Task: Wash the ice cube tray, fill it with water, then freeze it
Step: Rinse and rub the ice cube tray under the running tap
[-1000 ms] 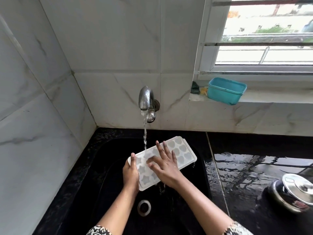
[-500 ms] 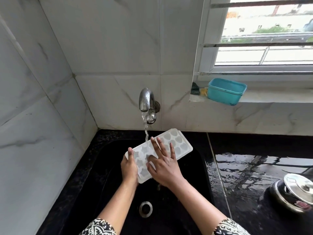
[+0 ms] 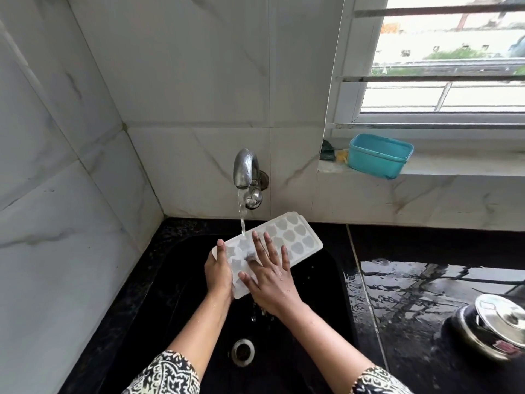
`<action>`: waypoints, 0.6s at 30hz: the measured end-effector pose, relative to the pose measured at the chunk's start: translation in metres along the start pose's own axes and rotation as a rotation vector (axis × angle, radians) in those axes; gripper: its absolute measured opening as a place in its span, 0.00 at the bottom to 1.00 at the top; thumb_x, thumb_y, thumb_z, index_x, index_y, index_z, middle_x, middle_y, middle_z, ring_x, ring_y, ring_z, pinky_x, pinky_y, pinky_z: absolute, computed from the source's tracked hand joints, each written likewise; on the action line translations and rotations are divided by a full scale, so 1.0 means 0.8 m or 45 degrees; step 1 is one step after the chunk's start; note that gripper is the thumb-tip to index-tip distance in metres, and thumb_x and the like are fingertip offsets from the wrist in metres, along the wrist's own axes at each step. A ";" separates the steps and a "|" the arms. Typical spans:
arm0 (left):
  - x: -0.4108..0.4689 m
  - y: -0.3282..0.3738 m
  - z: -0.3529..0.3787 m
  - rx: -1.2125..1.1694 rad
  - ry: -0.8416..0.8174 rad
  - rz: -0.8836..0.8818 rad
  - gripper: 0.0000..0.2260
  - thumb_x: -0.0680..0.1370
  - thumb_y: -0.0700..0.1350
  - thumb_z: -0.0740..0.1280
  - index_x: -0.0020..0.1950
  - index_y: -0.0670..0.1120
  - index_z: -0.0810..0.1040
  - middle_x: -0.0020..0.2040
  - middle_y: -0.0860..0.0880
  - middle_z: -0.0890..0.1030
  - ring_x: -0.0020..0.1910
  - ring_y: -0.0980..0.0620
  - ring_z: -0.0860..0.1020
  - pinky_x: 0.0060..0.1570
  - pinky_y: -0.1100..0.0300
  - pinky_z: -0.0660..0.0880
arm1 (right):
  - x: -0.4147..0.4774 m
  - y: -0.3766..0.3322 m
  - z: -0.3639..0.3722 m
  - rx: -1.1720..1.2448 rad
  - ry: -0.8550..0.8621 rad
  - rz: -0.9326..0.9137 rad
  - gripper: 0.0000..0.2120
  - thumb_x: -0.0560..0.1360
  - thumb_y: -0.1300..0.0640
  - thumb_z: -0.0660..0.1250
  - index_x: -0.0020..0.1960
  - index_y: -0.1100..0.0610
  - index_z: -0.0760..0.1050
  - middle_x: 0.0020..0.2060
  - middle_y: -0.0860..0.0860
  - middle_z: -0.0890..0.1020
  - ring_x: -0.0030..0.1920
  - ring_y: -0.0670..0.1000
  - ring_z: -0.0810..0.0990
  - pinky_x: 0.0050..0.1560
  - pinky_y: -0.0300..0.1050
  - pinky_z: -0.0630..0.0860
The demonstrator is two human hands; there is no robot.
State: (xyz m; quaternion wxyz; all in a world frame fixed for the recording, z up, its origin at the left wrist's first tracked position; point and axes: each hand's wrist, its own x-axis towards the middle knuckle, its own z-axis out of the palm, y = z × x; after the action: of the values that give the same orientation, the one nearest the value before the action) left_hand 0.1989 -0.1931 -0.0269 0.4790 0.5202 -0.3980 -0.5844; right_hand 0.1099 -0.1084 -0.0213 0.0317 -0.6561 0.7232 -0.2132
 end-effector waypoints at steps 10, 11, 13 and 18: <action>0.002 0.000 -0.003 0.038 0.019 -0.029 0.20 0.80 0.57 0.61 0.57 0.41 0.77 0.49 0.43 0.83 0.46 0.46 0.82 0.47 0.53 0.78 | 0.010 0.004 0.001 -0.234 0.190 -0.138 0.23 0.77 0.40 0.53 0.56 0.51 0.80 0.77 0.49 0.51 0.77 0.47 0.42 0.73 0.58 0.40; 0.005 0.002 -0.004 0.036 0.032 -0.014 0.20 0.80 0.57 0.61 0.57 0.41 0.77 0.49 0.43 0.83 0.46 0.46 0.82 0.46 0.54 0.78 | 0.010 0.000 0.002 -0.145 0.170 -0.116 0.25 0.78 0.40 0.51 0.60 0.53 0.78 0.77 0.47 0.45 0.76 0.46 0.36 0.73 0.56 0.34; 0.009 0.001 -0.009 0.062 0.032 0.030 0.20 0.80 0.57 0.61 0.56 0.41 0.78 0.49 0.43 0.83 0.47 0.46 0.82 0.46 0.54 0.78 | 0.010 0.001 -0.005 0.011 -0.014 -0.062 0.25 0.79 0.40 0.49 0.65 0.52 0.74 0.75 0.44 0.36 0.72 0.44 0.27 0.70 0.52 0.26; -0.001 -0.007 -0.008 0.058 -0.021 0.020 0.19 0.78 0.59 0.61 0.53 0.44 0.77 0.48 0.45 0.83 0.46 0.47 0.82 0.46 0.53 0.79 | 0.019 0.031 -0.016 -0.241 0.012 -0.218 0.19 0.79 0.40 0.52 0.53 0.46 0.79 0.77 0.48 0.44 0.76 0.46 0.35 0.72 0.58 0.34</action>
State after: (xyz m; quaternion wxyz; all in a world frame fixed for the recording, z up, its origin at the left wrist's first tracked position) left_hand 0.2049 -0.1912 -0.0329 0.4684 0.5231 -0.4192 -0.5756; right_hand 0.0804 -0.1181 -0.0154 -0.0520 -0.7145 0.6816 -0.1489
